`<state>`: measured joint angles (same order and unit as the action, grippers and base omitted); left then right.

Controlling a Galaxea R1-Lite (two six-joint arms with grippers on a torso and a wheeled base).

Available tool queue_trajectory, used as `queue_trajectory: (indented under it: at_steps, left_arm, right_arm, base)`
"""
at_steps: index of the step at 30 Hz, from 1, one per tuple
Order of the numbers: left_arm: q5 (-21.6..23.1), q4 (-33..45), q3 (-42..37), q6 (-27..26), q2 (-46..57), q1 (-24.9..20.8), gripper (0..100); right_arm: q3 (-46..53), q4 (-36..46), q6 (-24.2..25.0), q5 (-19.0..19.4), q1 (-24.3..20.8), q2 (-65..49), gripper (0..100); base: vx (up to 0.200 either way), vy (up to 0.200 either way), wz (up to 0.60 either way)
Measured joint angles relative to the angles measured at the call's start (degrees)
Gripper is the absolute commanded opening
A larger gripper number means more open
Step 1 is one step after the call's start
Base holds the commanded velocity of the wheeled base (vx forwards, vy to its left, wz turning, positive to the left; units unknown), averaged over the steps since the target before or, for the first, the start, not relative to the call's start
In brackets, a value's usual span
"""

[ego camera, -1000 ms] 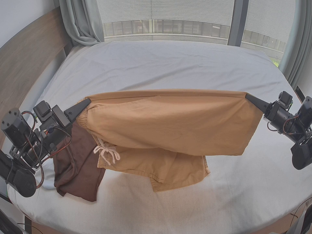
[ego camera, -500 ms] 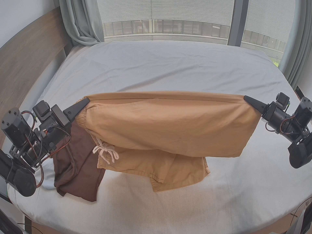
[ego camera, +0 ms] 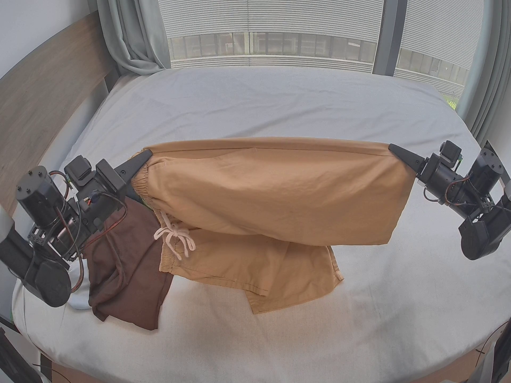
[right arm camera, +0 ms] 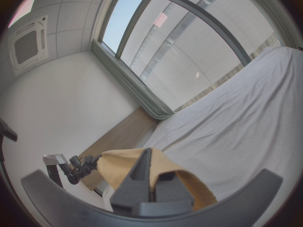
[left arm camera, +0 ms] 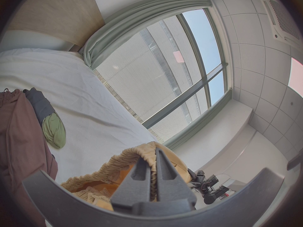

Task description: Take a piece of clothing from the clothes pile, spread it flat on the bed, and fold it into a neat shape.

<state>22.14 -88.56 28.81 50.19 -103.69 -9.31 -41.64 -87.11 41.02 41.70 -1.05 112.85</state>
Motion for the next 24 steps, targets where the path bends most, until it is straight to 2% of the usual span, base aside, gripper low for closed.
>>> queue_trajectory:
  at_steps: [11, 24]
  left_arm:
    - [-4.0, 0.1, 9.9, -0.1, -9.1, 0.1, 0]
    - [-4.9, 0.2, 19.5, -0.1, -18.5, 0.2, 0]
  right_arm:
    - [-12.7, 9.7, 0.0, -2.2, 0.3, 6.1, 0]
    - [-23.5, 12.8, 0.1, -2.7, 0.4, 14.5, 0]
  base:
    - [0.000, 0.000, 0.00]
    - [0.000, 0.000, 0.00]
